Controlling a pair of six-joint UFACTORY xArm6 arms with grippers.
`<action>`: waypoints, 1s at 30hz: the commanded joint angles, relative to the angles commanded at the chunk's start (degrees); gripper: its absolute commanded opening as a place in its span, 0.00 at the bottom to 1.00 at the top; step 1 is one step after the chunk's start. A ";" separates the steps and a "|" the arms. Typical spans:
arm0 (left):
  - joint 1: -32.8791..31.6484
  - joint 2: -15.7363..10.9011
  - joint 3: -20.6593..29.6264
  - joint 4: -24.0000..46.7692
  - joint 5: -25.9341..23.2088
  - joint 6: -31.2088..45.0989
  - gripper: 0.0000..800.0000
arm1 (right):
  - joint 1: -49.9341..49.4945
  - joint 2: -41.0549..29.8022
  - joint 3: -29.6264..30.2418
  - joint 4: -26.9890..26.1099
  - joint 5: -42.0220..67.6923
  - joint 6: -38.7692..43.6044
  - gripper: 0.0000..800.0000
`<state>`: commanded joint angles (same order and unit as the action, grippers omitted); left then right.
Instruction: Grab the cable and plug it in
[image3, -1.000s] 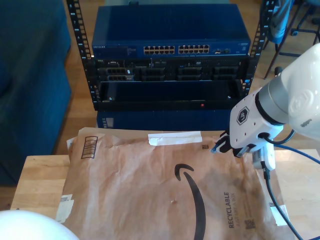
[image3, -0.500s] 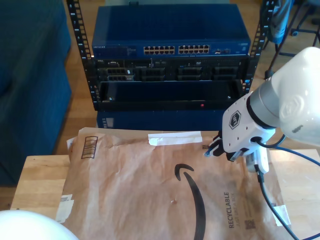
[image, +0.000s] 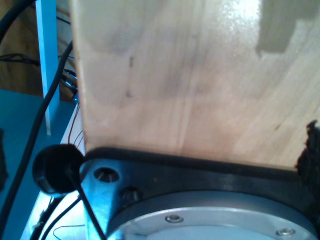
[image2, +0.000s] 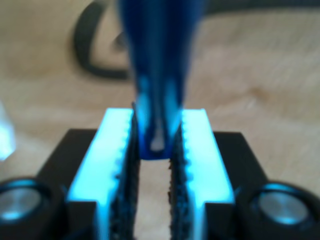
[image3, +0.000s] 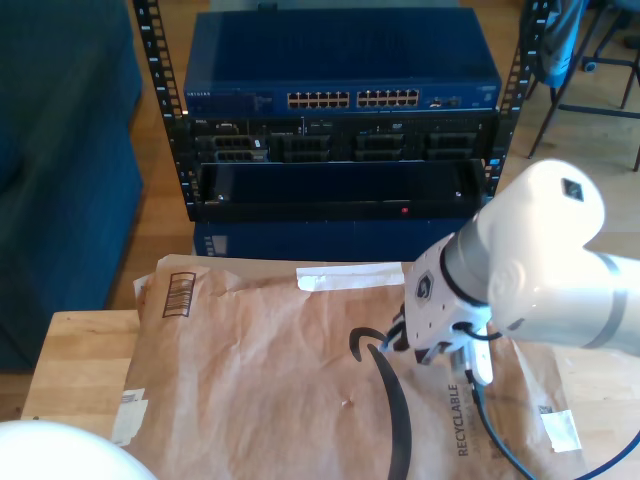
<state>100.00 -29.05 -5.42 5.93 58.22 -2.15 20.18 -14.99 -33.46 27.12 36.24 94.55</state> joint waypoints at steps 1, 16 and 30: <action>0.00 0.00 0.00 0.00 0.00 0.00 1.00 | -0.09 0.62 -1.23 -0.09 -0.18 0.00 0.00; 0.00 0.00 0.00 0.00 0.00 0.00 1.00 | 0.18 1.32 -9.41 -10.20 -9.85 2.73 0.00; 0.00 0.00 0.00 0.00 0.09 0.00 1.00 | 1.67 3.96 -10.02 -19.16 -23.65 2.37 0.00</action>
<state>100.00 -29.05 -5.42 5.93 58.31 -2.15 21.85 -11.03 -43.48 7.96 12.59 96.92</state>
